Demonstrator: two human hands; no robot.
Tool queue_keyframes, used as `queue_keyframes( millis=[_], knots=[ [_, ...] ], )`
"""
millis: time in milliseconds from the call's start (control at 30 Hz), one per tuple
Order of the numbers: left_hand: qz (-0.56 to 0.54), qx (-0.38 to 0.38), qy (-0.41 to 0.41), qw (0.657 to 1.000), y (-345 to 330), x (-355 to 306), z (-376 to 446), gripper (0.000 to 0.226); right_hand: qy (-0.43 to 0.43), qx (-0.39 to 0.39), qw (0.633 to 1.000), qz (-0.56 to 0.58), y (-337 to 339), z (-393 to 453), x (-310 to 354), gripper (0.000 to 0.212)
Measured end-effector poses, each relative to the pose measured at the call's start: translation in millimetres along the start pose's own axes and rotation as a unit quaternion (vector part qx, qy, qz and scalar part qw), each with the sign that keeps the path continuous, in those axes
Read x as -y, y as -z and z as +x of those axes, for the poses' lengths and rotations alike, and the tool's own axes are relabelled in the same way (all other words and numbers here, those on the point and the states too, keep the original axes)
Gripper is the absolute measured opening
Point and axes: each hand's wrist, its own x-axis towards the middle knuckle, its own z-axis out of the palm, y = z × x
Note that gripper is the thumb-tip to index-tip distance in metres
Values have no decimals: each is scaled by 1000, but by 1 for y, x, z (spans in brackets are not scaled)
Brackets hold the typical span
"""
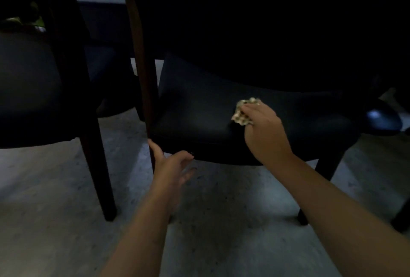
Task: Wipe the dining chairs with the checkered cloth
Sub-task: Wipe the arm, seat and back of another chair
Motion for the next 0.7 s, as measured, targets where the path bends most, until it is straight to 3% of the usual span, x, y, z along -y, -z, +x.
queue_keyframes(
  millis=[67,133,200,233,267,333,400,467,500,700],
  knots=[
    [37,-12,-24,999,-3,7,6,110,2,7,1000,31,-18,7,33,50],
    [108,-19,-60,992,-4,18,11,108,47,74,993,74,-39,9,73,53],
    [145,-21,-46,988,-7,26,17,80,138,146,978,51,-61,6,97,54],
    [186,-26,-43,981,-8,27,19,55,186,168,968,0,-68,6,101,56],
    [203,-37,-37,978,-9,27,21,45,219,179,958,-49,-71,6,100,58],
    [174,-47,-11,984,-13,28,23,54,238,177,952,-78,-71,10,92,57],
    [128,-79,20,988,-20,28,20,38,242,173,952,-72,-65,10,79,55],
    [171,-76,1,982,-21,30,19,84,234,177,954,-67,-56,7,62,54],
    [199,-68,-14,977,-21,31,19,94,226,175,957,-58,-50,5,52,52],
    [265,-90,-53,959,-22,35,20,116,193,97,975,-49,-5,-12,-12,44]
  ],
)
